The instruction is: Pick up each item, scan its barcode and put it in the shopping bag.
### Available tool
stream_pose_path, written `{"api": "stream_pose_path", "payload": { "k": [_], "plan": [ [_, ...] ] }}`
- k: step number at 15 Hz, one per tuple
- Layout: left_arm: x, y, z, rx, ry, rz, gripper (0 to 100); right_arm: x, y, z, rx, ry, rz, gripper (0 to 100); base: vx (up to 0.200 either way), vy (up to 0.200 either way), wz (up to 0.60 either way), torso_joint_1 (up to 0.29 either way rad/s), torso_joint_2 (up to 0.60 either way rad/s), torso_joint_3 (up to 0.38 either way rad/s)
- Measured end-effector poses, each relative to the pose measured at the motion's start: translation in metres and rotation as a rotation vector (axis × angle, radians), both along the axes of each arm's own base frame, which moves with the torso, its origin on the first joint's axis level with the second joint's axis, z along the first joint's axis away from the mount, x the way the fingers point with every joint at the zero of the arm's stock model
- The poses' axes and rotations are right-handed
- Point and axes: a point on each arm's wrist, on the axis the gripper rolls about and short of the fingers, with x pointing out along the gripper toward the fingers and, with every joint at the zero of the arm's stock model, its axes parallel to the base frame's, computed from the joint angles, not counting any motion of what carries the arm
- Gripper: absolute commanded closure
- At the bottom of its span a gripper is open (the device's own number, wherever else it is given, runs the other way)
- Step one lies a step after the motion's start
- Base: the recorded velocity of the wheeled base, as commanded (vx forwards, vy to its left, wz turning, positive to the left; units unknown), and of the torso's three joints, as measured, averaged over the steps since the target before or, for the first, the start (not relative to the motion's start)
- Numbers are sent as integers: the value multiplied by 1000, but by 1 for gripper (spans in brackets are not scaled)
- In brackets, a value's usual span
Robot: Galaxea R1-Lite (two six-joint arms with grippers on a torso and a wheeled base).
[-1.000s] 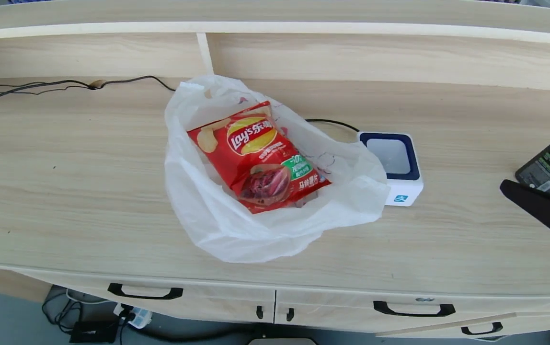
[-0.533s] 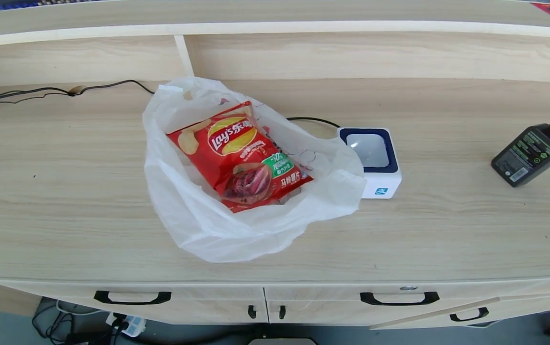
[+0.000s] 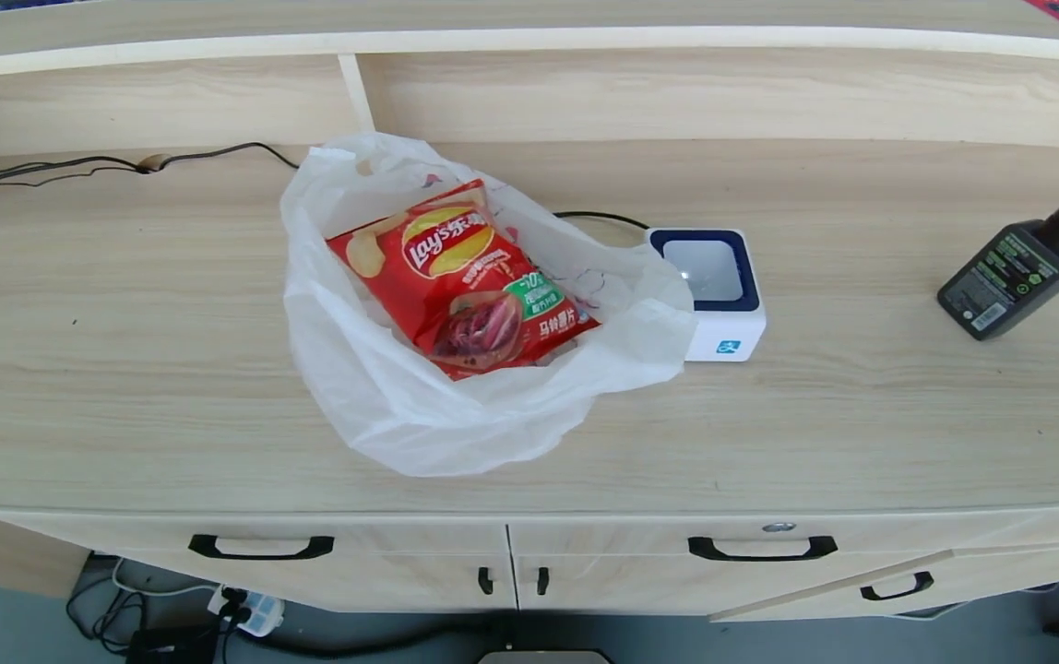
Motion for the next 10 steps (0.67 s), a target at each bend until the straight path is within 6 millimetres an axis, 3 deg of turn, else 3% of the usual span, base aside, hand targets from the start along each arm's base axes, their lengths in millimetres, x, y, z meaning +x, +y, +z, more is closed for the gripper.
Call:
{"api": "stream_pose_path", "payload": {
  "k": [3,8,10],
  "plan": [
    [0,0,0,-1,-1,1,0,3,1,3,12,8,0,0,0,0,0,0,0,0],
    [0,0,0,0,0,2,0,27,10,27,3,-56,-1,0,0,-200,0,13,4,3],
    [0,0,0,1,0,1,0,34,12,31,-110,-104,-9,0,0,-200,0,5,2,5]
  ]
}}
